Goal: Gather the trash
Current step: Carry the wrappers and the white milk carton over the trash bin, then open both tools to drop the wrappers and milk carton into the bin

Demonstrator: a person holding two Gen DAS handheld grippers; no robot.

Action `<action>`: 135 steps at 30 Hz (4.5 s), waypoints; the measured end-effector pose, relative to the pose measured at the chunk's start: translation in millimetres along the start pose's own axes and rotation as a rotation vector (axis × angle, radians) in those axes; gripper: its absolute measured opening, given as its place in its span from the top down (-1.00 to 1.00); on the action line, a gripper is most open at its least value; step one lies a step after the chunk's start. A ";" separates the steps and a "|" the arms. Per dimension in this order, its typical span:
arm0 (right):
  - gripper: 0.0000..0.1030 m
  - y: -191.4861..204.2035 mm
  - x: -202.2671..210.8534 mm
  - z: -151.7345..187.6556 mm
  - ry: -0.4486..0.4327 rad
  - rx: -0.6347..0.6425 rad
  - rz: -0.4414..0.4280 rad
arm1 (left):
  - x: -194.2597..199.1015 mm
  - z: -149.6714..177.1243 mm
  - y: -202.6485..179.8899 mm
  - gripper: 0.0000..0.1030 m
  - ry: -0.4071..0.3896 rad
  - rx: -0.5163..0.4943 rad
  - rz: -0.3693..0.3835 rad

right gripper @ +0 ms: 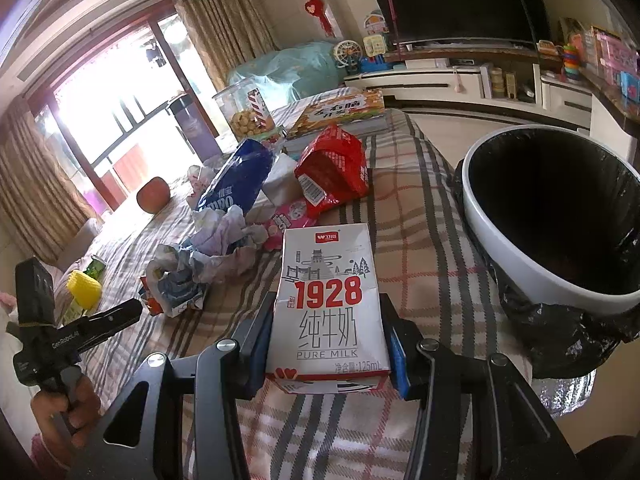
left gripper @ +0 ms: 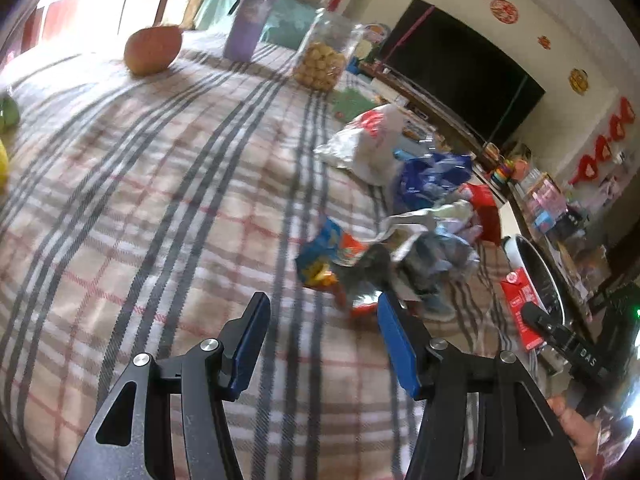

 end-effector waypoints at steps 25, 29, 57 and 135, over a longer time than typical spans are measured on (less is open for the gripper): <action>0.07 -26.2 6.4 -2.6 -0.015 -0.058 0.017 | -54.7 15.5 -109.1 0.66 0.032 -0.453 -0.002; 0.07 -30.2 9.7 -6.8 -0.024 -0.064 0.019 | -51.6 12.4 -108.6 0.79 0.011 -0.460 0.005; 0.07 -76.1 63.7 -29.8 -0.114 -0.085 0.060 | -1.7 51.0 -201.0 0.98 0.034 -0.446 0.316; -0.64 -127.9 70.3 -48.1 -0.136 -0.151 0.161 | -69.4 51.0 -211.9 -0.12 0.056 -0.353 0.285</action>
Point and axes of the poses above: each gripper's, at about its wrist camera, not at the fingertips, and x roughly against the way its jaws point, y to its left, z to its underside, the point moved 9 cm from there along -x, roughly the way its jaws point, and after that the axes turned 13 degrees about -y, right-handed, at the moved point
